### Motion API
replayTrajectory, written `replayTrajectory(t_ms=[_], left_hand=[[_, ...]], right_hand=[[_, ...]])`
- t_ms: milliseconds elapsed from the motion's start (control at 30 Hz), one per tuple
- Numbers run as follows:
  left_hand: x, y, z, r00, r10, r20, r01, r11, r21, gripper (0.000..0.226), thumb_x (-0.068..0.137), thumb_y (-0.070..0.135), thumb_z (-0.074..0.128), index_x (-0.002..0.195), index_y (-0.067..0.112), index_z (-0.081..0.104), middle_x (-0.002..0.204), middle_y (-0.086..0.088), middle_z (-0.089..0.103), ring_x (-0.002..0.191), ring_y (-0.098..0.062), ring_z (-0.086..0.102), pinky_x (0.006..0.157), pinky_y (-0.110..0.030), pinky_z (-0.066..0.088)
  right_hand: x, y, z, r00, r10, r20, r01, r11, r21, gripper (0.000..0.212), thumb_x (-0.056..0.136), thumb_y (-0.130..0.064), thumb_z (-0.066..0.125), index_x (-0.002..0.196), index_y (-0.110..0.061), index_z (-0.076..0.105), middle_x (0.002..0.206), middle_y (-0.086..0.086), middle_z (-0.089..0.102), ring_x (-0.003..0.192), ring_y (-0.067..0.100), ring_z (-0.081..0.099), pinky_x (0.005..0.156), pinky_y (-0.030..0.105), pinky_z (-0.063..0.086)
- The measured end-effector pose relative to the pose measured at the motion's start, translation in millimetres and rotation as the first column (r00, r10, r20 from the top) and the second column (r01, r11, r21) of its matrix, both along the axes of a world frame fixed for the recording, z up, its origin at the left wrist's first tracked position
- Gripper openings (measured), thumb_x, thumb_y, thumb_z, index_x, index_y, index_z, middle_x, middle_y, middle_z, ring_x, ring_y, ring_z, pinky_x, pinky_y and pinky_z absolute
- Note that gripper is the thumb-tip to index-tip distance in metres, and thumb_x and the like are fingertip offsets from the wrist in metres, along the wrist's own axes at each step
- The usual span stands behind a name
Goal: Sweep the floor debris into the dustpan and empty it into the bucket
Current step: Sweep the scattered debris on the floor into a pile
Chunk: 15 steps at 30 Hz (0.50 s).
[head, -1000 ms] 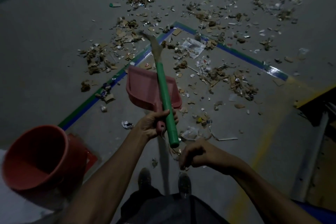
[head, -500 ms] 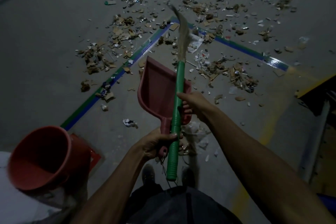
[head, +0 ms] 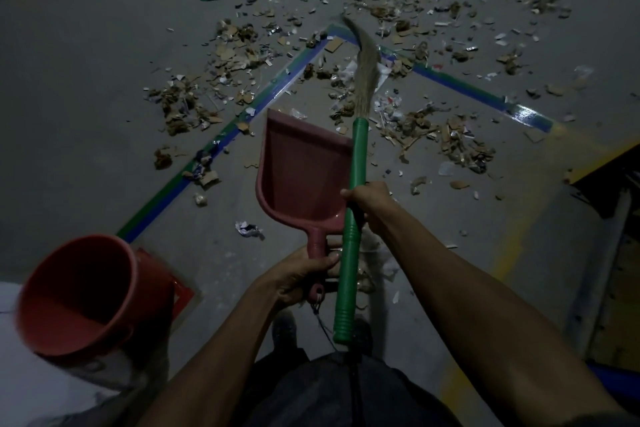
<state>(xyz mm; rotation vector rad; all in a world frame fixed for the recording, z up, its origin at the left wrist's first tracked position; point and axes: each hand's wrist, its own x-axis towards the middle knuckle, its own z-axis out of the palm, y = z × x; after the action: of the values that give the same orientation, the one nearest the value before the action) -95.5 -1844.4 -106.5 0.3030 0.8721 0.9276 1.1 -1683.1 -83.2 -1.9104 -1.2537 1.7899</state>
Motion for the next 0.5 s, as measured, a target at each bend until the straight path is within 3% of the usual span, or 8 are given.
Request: replayTrajectory(t_ms=[133, 200, 300, 400, 467, 500], left_hand=[[-18, -6, -9, 0.991, 0.068, -0.116, -0.081, 0.991, -0.11, 0.052, 0.08, 0.01, 0.073, 0.129, 0.013, 0.055, 0.076, -0.001, 0.055, 0.064, -0.014, 0.055, 0.06, -0.029, 0.05], [-27, -6, -9, 0.984, 0.103, -0.143, -0.121, 0.984, -0.128, 0.058, 0.078, 0.015, 0.075, 0.131, 0.011, 0.053, 0.07, 0.001, 0.051, 0.057, -0.011, 0.048, 0.05, -0.025, 0.042], [-39, -3, -7, 0.975, 0.166, -0.145, -0.189, 0.969, -0.158, 0.051, 0.081, 0.023, 0.071, 0.128, 0.011, 0.055, 0.065, 0.003, 0.047, 0.05, -0.008, 0.04, 0.042, -0.02, 0.034], [-47, -2, -4, 0.972, 0.187, -0.146, -0.21, 0.963, -0.171, 0.05, 0.075, 0.03, 0.077, 0.117, 0.009, 0.06, 0.062, 0.005, 0.044, 0.046, -0.006, 0.036, 0.041, -0.018, 0.026], [-49, -2, -1, 0.976, 0.159, -0.152, -0.183, 0.97, -0.163, 0.051, 0.066, 0.033, 0.083, 0.106, 0.009, 0.062, 0.06, 0.006, 0.043, 0.044, -0.005, 0.035, 0.038, -0.017, 0.027], [-49, -1, 1, 0.978, 0.13, -0.166, -0.157, 0.974, -0.161, 0.048, 0.064, 0.034, 0.086, 0.1, 0.011, 0.063, 0.06, 0.006, 0.043, 0.044, -0.005, 0.036, 0.037, -0.016, 0.027]], right_hand=[[14, 17, 4, 0.998, -0.054, -0.021, 0.054, 0.999, 0.0, 0.02, 0.089, -0.001, 0.065, 0.107, 0.006, 0.059, 0.078, 0.013, 0.059, 0.064, 0.02, 0.057, 0.055, 0.031, 0.049], [22, 22, 3, 0.994, -0.108, -0.034, 0.107, 0.994, -0.017, 0.014, 0.091, 0.0, 0.059, 0.104, 0.006, 0.058, 0.069, 0.012, 0.054, 0.058, 0.021, 0.054, 0.058, 0.036, 0.05], [32, 26, -1, 0.988, -0.156, -0.018, 0.156, 0.988, -0.002, 0.015, 0.093, -0.003, 0.053, 0.106, 0.004, 0.056, 0.065, 0.011, 0.052, 0.054, 0.021, 0.053, 0.052, 0.034, 0.047], [34, 22, -2, 0.995, -0.096, -0.003, 0.096, 0.993, 0.066, 0.024, 0.095, -0.012, 0.049, 0.118, -0.006, 0.048, 0.073, 0.013, 0.054, 0.055, 0.021, 0.053, 0.045, 0.029, 0.045], [33, 16, -3, 0.999, -0.023, -0.032, 0.026, 0.994, 0.11, 0.034, 0.098, -0.028, 0.049, 0.129, -0.022, 0.037, 0.086, 0.014, 0.054, 0.06, 0.022, 0.053, 0.044, 0.027, 0.044], [31, 12, -3, 0.998, -0.003, -0.059, 0.009, 0.994, 0.109, 0.035, 0.099, -0.038, 0.048, 0.129, -0.022, 0.037, 0.088, 0.013, 0.052, 0.059, 0.021, 0.051, 0.043, 0.026, 0.044]])
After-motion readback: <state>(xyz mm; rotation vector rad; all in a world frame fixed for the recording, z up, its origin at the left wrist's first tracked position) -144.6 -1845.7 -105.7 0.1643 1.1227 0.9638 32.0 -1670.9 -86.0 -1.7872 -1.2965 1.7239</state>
